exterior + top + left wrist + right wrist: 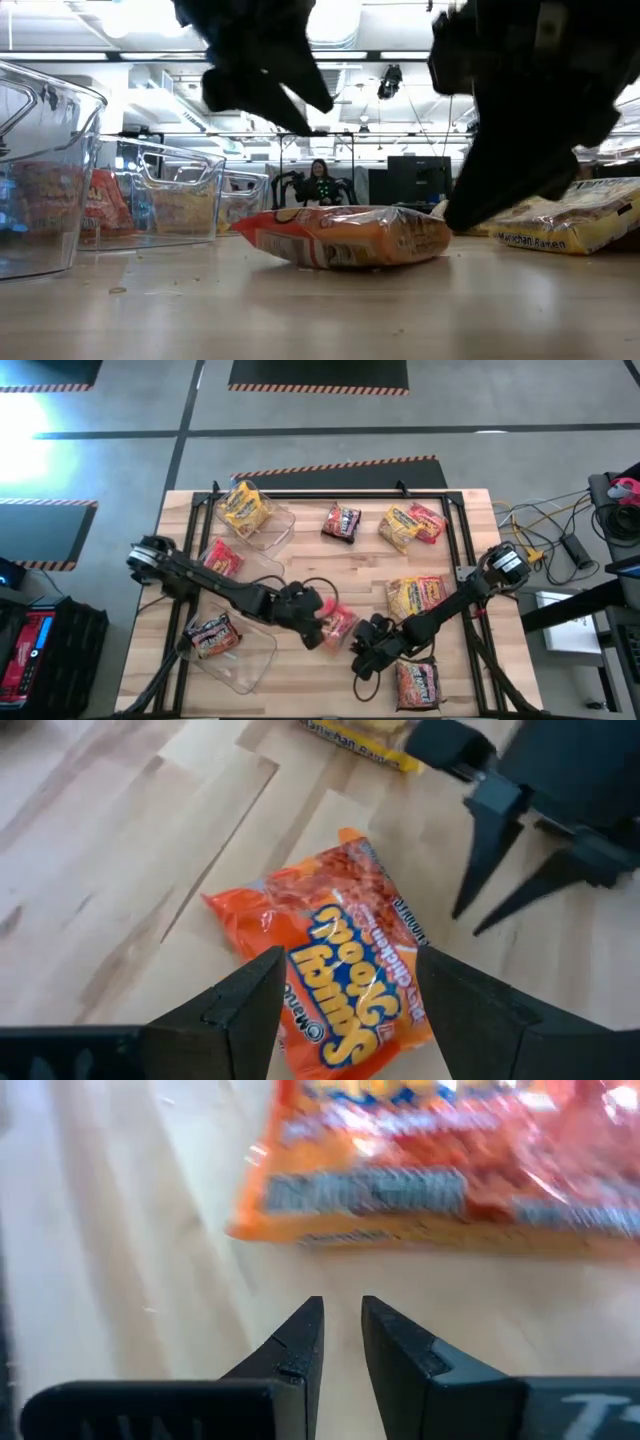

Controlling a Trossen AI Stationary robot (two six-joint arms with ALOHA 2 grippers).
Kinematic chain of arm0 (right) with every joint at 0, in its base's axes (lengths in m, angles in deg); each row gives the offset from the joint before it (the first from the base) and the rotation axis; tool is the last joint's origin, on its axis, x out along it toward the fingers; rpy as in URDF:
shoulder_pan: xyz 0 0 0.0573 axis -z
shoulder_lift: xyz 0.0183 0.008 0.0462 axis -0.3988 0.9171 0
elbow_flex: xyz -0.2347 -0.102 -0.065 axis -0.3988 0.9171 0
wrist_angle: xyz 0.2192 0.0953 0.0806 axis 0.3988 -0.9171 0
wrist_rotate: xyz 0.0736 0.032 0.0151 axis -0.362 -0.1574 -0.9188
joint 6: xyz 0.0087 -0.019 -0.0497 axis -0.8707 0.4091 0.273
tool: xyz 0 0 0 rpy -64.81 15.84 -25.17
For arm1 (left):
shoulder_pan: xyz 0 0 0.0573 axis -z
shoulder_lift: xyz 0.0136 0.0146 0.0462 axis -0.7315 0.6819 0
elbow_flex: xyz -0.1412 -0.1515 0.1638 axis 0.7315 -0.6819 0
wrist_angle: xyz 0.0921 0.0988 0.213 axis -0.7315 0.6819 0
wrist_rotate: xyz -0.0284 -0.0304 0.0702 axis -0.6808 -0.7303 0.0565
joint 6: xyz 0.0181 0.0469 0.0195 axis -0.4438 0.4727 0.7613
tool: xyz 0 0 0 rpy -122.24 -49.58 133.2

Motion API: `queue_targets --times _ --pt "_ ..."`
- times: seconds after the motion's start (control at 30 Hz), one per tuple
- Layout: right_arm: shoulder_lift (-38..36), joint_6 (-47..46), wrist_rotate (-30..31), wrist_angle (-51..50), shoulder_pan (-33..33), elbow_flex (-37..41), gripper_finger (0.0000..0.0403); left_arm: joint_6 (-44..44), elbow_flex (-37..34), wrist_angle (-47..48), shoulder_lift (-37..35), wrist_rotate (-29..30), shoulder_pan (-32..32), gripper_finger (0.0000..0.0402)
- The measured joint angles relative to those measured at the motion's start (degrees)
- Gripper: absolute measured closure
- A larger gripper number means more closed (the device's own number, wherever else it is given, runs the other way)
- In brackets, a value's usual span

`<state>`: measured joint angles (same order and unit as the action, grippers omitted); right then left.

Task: Sort Maruchan noodles
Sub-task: Put the orange noodles pack into the middle transparent bin

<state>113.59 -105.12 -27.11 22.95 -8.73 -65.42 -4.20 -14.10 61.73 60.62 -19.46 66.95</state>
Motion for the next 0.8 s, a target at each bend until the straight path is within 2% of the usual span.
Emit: queue_targets --times 0.17,0.33,0.53,0.63,0.73,0.8 --pt "-0.04 2.69 -0.02 -0.23 0.27 -0.97 0.0339 -3.91 -11.89 -12.83 -6.69 -2.48 -1.62 0.0193" --pt "-0.13 5.00 -0.04 -0.57 1.16 -1.59 0.0339 -8.18 -20.19 -16.89 -12.31 -5.75 -5.15 0.0193" --pt "-0.22 11.81 -0.19 -0.40 2.47 -1.77 0.0339 -8.70 -22.58 -17.18 -14.81 -11.68 -8.77 0.0193" --pt "-0.22 13.24 -2.93 -0.39 3.32 -2.21 0.0339 -6.64 -22.28 -16.68 -14.85 -13.94 -8.96 0.0193" --pt "-0.22 13.33 -6.72 -0.55 4.60 -3.58 0.0339 -3.42 -20.61 -15.99 -14.69 -20.67 -9.18 0.0193" --pt "-0.37 14.58 -7.24 -0.69 5.57 -4.75 0.0339 -2.51 -19.49 -15.65 -14.67 -22.63 -9.19 0.0193"
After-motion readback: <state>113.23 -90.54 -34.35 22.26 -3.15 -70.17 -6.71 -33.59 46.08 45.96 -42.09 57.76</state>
